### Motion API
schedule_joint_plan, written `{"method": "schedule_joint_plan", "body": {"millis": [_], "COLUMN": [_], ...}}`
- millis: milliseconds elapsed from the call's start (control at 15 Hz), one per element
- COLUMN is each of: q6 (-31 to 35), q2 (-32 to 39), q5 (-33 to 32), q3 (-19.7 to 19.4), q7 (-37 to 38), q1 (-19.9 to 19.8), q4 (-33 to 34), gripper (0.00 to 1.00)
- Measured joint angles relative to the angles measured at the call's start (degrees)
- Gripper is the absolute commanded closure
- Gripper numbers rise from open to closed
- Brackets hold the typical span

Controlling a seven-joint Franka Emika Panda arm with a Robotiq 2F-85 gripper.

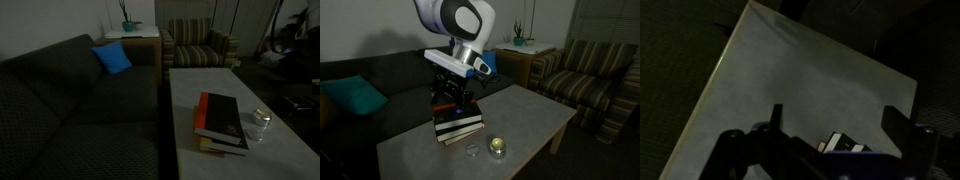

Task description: Cover the silver bottle with the silver lid

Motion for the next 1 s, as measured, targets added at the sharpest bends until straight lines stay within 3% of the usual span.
{"method": "schedule_joint_plan", "body": {"millis": [667,1000], "q6": [1.4,5.5], "q2": [1.4,9.8], "q5": [-0.4,-0.5], "q3": [0.6,1.3], "q7": [1.5,7.6], "q1": [0.2,1.3], "q4": [1.1,6.7], "gripper": [0.00,0.00]}}
